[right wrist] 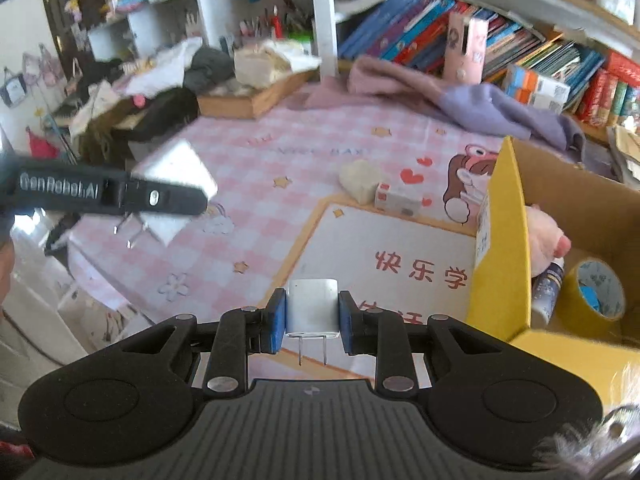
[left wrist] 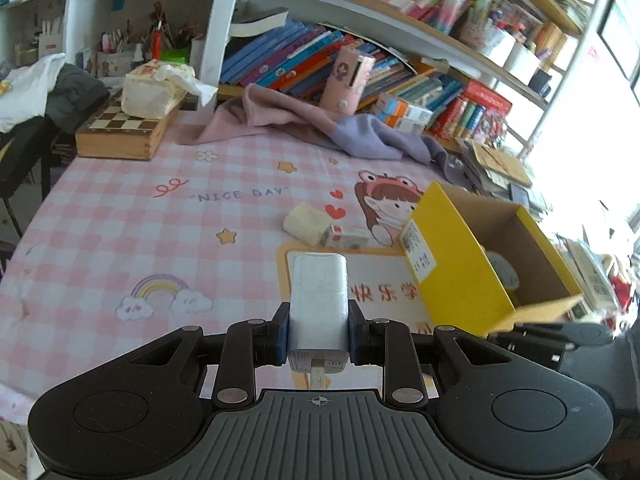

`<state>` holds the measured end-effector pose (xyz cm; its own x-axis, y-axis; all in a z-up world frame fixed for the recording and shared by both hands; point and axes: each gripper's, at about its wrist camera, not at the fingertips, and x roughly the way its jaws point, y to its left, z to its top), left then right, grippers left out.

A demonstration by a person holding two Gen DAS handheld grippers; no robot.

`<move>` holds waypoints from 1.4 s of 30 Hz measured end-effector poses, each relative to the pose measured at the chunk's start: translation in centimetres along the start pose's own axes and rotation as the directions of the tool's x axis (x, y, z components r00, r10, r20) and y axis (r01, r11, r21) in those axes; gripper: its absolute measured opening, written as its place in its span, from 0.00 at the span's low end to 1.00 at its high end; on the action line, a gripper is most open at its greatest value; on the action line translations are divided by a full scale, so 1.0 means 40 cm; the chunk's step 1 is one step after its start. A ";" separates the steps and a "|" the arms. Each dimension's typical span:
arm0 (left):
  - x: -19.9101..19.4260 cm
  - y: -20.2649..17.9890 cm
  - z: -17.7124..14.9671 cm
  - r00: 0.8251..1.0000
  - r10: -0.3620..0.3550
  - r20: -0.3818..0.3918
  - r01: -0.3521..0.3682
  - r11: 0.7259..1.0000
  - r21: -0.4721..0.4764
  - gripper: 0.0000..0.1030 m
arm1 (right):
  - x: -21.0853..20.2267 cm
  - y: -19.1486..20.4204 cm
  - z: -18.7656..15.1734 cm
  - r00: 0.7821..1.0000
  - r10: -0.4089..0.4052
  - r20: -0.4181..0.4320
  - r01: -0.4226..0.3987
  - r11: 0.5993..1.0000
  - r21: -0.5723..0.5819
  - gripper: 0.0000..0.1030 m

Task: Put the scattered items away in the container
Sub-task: 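Carry the white charger with the right tool while the left tool carries its charger to the box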

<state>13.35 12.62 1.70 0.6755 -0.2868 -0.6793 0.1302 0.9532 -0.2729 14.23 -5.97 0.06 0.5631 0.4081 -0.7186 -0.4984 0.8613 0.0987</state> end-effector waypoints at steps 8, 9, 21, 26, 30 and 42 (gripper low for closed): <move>-0.103 -0.043 -0.106 0.998 -0.049 0.037 0.049 0.999 0.002 0.24 | -0.113 0.069 -0.120 1.000 -0.010 0.026 0.010 1.000 0.008 0.24; -0.114 -0.046 -0.124 0.998 -0.059 0.039 0.059 0.998 -0.016 0.24 | -0.124 0.072 -0.137 1.000 -0.011 0.024 0.010 1.000 0.012 0.24; -0.114 -0.082 -0.240 0.978 -0.197 -0.063 0.191 0.978 -0.087 0.24 | -0.258 0.070 -0.254 0.987 -0.163 -0.004 0.162 0.984 0.074 0.24; -0.118 -0.125 -0.261 0.962 -0.263 -0.070 0.259 0.964 -0.057 0.24 | -0.311 0.043 -0.305 0.971 -0.236 -0.024 0.237 0.961 0.141 0.24; -0.110 -0.155 -0.275 0.947 -0.307 -0.088 0.305 0.951 -0.043 0.24 | -0.347 0.024 -0.338 0.960 -0.278 -0.042 0.280 0.942 0.185 0.24; -0.072 -0.282 -0.287 0.897 -0.408 -0.171 0.420 0.907 0.041 0.24 | -0.428 -0.039 -0.422 0.933 -0.354 -0.070 0.358 0.883 0.306 0.24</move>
<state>1.60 1.59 -1.10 0.4287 -0.6623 -0.6145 0.4315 0.7477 -0.5048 -5.77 -19.40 0.59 0.6554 0.0549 -0.7533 -0.0371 0.9985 0.0405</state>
